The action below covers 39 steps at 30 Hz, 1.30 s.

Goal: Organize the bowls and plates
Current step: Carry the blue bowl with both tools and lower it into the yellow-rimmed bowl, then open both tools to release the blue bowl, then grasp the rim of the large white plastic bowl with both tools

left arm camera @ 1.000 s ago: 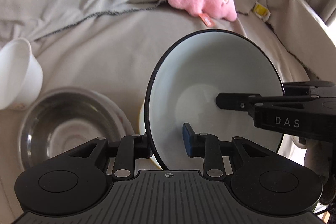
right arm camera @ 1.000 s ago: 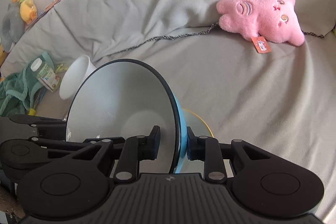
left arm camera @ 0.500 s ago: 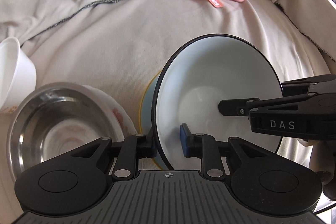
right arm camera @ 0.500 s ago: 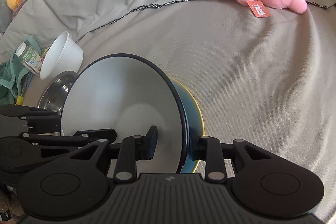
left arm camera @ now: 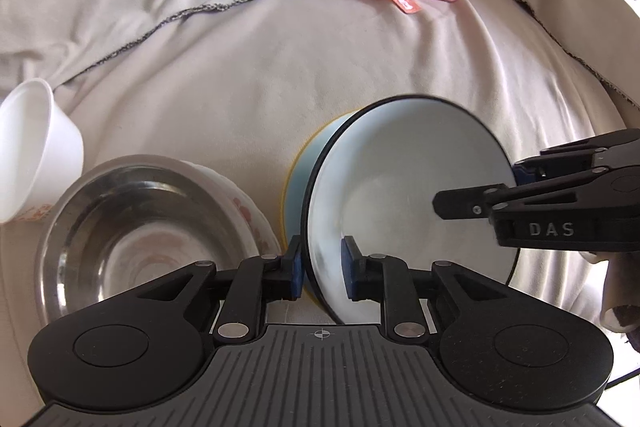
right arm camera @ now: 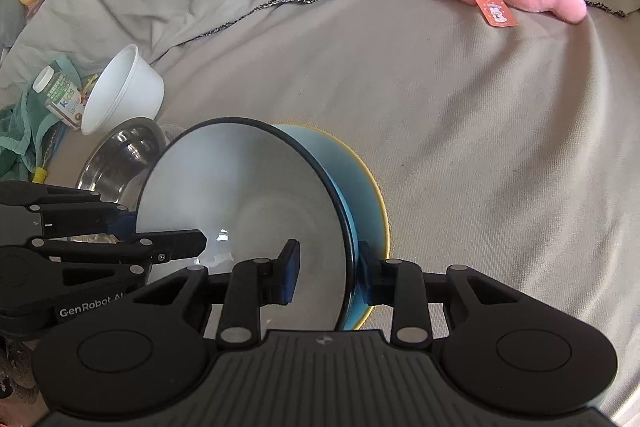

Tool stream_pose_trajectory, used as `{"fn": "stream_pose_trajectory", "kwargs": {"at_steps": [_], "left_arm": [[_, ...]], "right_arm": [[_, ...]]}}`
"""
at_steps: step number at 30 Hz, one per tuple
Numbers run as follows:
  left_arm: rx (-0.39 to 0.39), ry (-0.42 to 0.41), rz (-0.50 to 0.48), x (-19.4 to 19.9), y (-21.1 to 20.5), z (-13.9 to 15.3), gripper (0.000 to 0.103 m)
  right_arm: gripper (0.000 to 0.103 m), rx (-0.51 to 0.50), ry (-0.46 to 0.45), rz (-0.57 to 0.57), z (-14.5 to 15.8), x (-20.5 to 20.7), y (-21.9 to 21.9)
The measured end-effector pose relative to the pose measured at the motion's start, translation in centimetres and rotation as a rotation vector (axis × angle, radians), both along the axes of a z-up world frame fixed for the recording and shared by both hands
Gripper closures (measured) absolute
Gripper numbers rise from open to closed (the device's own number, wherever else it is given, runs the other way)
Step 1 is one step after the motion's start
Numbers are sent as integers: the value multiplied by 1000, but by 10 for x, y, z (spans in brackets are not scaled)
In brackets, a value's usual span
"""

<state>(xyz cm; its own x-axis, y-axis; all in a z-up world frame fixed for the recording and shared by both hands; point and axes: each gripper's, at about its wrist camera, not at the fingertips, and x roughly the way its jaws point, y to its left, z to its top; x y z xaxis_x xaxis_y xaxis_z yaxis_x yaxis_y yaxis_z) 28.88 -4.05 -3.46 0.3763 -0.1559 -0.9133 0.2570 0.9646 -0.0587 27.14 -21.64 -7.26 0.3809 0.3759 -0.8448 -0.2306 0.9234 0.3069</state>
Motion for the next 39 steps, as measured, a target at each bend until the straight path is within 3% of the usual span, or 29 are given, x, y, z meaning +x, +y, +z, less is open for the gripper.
{"fn": "stream_pose_trajectory", "kwargs": {"at_steps": [13, 16, 22, 28, 29, 31, 35, 39], "left_arm": [[34, -72, -32, -16, 2, 13, 80], [-13, -73, -13, -18, 8, 13, 80], [-167, -179, 47, -22, 43, 21, 80], [-378, -195, 140, -25, 114, 13, 81], [-381, -179, 155, -22, 128, 16, 81], [-408, -234, 202, -22, 162, 28, 80], [-390, -337, 404, -23, 250, 45, 80], [-366, -366, 641, -19, 327, 35, 80]], "right_arm": [[74, -96, -94, 9, 13, -13, 4], [74, -94, -80, -23, 18, -17, 4], [74, -147, -219, -109, 54, -29, 12], [74, -113, -147, -186, 59, -11, 45], [74, -111, -133, -182, 58, -7, 54], [74, -118, -130, -175, 60, -1, 78], [69, -112, -139, -147, 66, 18, 127], [68, -136, -112, -123, 71, 47, 185]]}}
